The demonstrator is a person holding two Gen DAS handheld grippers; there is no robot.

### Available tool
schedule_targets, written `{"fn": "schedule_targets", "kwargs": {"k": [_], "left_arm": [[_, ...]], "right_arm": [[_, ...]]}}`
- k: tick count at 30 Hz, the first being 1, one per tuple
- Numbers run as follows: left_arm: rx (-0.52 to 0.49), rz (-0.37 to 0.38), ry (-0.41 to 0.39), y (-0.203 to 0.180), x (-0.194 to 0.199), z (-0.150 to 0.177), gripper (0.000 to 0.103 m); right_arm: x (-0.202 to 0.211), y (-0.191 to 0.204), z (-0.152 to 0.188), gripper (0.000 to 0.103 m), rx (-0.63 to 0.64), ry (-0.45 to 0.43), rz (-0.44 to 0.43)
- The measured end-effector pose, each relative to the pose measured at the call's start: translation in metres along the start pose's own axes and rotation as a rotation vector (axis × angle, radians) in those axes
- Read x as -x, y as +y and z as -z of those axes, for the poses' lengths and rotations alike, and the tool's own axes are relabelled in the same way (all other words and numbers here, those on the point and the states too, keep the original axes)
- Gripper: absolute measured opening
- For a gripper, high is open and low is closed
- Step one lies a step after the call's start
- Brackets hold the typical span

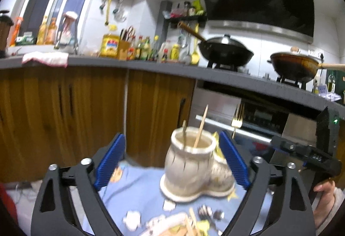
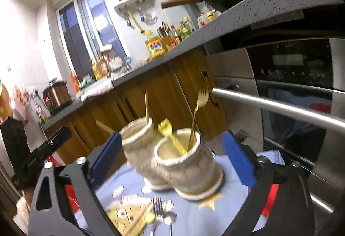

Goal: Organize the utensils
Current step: 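Return both tools to the utensils on the cloth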

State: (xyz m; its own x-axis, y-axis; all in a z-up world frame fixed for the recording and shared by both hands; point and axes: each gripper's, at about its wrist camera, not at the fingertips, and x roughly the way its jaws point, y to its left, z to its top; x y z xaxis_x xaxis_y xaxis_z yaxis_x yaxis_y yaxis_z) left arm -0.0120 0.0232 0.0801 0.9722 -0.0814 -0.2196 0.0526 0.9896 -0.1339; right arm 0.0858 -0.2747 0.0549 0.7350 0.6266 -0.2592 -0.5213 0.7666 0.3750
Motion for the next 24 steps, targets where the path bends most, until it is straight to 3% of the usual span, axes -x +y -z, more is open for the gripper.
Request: {"fn": "schedule_targets", "kwargs": {"k": [7,18,20,24], "left_arm": [[0.048,-0.015,0.158,0.004,0.002,0.047,0.092],[-0.045,-0.110,0.467,-0.016,-0.027,0.109,0.091],[-0.054,-0.118,0.520,-0.017,-0.032,0.115,0.089],[-0.085,-0.104,0.602,-0.022,-0.034,0.129,0.071]], "right_arm": [[0.008,0.005,0.034,0.098,0.039,0.110,0.042],[-0.008,0.008,0.065,0.098,0.136,0.248,0.109],[-0.012,0.009,0.069,0.098,0.161,0.277,0.124],[-0.017,0.011,0.074,0.098,0.209,0.328,0.148]]}}
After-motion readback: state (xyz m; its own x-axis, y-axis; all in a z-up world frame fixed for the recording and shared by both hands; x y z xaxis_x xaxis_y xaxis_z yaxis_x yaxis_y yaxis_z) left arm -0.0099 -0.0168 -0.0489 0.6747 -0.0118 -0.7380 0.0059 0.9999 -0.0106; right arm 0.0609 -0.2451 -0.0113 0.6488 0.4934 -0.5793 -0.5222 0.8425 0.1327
